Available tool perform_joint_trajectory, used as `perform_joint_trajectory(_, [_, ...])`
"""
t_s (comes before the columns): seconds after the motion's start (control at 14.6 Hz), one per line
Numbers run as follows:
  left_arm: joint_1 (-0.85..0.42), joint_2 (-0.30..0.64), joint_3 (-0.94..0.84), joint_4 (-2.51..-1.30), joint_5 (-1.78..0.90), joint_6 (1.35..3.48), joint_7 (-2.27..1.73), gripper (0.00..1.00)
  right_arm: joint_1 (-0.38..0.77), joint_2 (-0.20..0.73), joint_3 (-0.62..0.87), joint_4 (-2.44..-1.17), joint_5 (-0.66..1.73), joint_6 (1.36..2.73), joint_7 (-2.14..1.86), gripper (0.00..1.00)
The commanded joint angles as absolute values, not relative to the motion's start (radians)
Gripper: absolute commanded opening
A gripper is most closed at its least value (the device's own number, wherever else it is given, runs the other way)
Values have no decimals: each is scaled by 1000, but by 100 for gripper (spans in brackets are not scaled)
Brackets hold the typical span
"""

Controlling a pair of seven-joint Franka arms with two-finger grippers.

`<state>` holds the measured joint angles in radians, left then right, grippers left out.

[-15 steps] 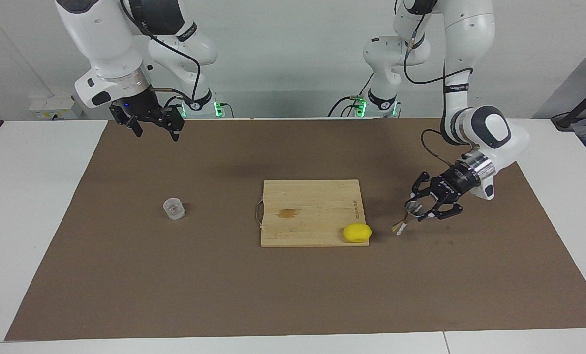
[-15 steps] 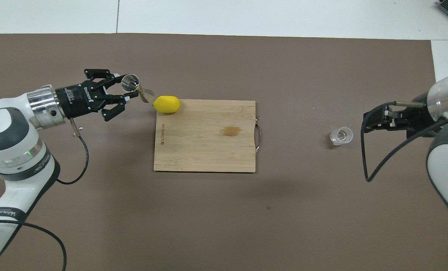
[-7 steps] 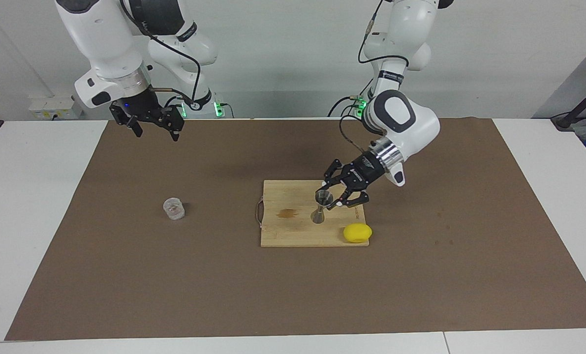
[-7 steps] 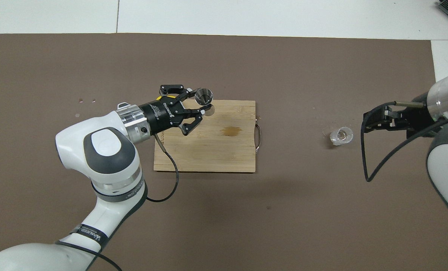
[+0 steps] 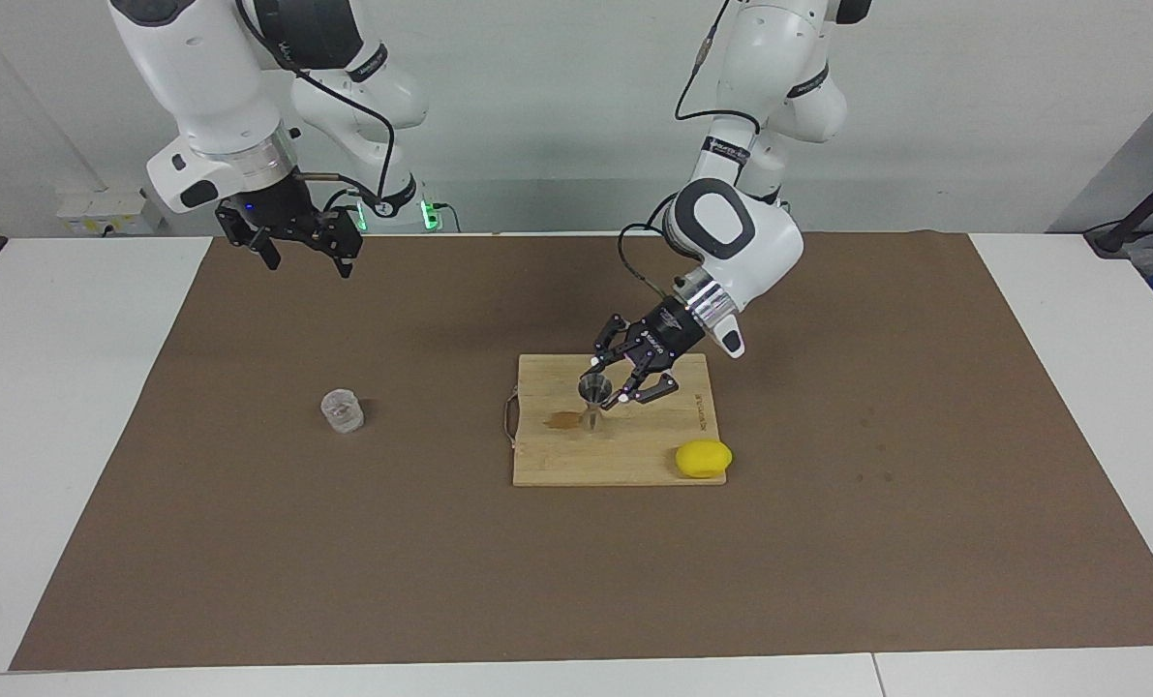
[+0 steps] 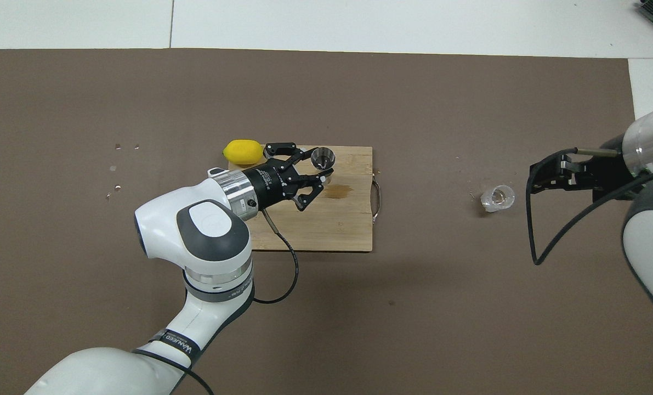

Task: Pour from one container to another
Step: 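Carry the dark cup onto the wooden board and release it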

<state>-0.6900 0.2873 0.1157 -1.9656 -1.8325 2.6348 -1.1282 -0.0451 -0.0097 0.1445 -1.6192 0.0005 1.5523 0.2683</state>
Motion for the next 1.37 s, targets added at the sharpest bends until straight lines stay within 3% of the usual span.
perform_joint_trajectory(0.0, [-738,346,133,-1885,-1887,2684,-1131,0,-58,-23,149,-1637,21,1566,242,100])
perform_joint_trajectory(0.75, [-756,422,133,-1812,-1888,2715,-1131,0,-60,-23,149,-1635,21,1557,245,100])
perform_joint_trajectory(0.82, [-755,422,135,-1813,-1887,2715,-1132,14,-61,-23,149,-1635,21,1559,244,100])
perform_joint_trajectory(0.89, [-750,422,135,-1813,-1887,2715,-1134,65,-69,-23,147,-1635,21,1559,245,100])
perform_joint_trajectory(0.96, [-747,422,133,-1816,-1887,2714,-1135,100,-74,-23,149,-1635,21,1559,245,100])
perform_joint_trajectory(1.3, [-752,375,133,-1842,-1865,2683,-1140,100,-72,-25,149,-1635,21,1554,247,100])
